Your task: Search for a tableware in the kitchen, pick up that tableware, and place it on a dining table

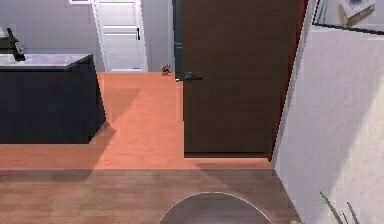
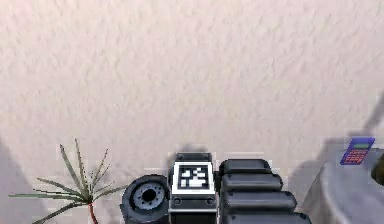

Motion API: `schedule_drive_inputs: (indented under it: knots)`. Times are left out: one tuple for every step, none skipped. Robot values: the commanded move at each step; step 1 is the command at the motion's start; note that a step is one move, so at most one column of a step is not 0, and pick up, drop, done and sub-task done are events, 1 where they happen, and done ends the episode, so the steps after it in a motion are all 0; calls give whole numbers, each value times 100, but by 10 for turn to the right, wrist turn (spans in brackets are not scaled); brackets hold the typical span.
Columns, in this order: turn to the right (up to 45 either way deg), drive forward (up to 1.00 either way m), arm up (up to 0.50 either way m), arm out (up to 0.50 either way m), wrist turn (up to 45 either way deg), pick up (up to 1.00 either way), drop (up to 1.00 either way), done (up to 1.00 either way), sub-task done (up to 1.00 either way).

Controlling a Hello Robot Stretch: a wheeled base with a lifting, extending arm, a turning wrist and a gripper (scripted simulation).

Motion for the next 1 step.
schedule_drive_inputs:
  knots:
    - [-240, 0, 0, 0, 0, 0, 0, 0, 0]
